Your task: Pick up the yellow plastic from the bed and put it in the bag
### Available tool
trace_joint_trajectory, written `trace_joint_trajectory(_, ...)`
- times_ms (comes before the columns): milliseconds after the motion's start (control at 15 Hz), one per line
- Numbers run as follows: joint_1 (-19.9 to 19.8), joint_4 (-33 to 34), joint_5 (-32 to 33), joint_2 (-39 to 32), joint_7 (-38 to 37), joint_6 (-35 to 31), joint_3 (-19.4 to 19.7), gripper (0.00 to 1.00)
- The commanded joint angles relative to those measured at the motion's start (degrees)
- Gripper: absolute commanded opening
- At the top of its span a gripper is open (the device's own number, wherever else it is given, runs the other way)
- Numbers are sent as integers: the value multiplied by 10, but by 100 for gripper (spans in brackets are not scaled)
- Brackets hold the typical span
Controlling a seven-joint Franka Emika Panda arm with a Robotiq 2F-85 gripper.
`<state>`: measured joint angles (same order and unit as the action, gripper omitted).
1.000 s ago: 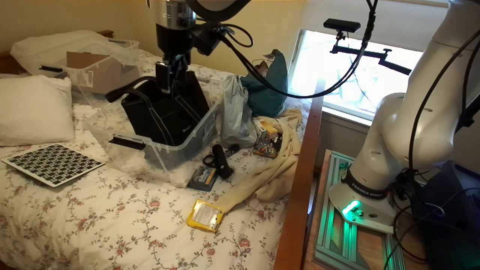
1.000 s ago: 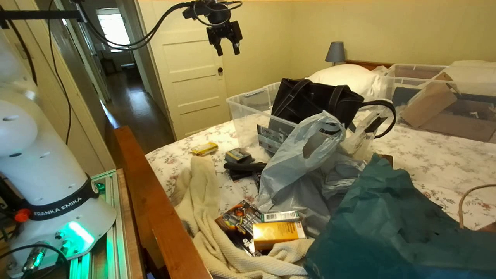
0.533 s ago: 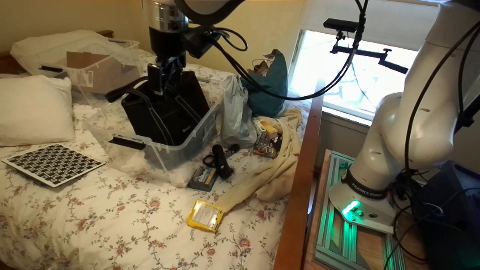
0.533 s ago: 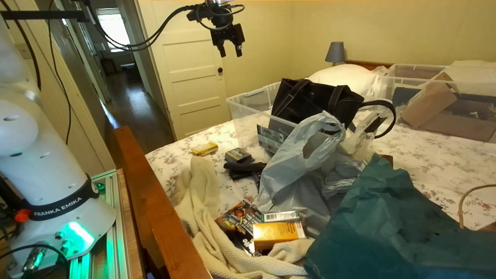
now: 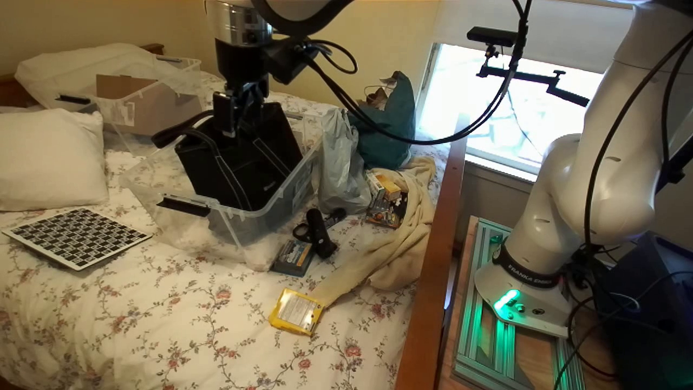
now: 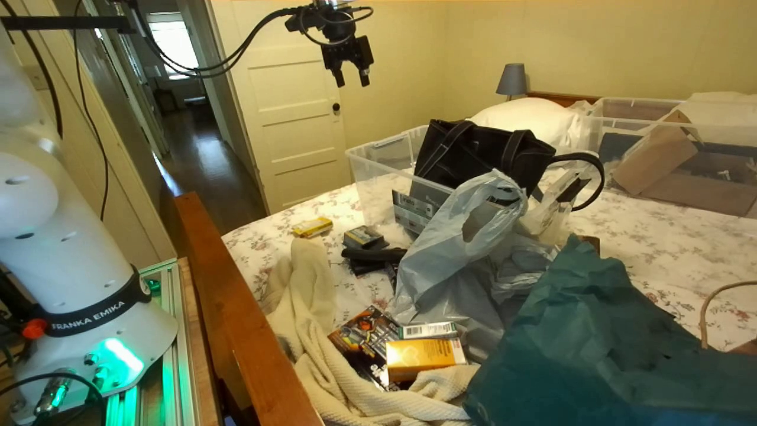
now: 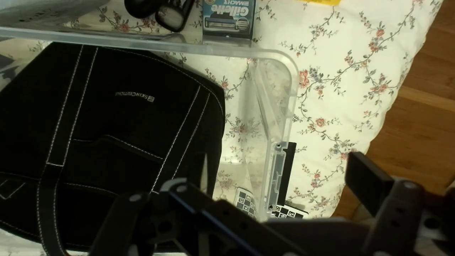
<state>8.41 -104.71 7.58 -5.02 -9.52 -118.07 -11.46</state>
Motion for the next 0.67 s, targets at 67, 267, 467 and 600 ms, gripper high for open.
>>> trace_joint_trajectory(67, 9, 2, -1, 0, 0, 2, 9, 100)
trace_joint_trajectory(267, 9, 2, -1, 0, 0, 2, 9, 100)
trace_joint_trajectory(467, 10, -6, -6, 2, 8, -2, 7, 100)
trace_joint_trajectory(600, 9, -5, -8, -5, -23, -16, 11, 100)
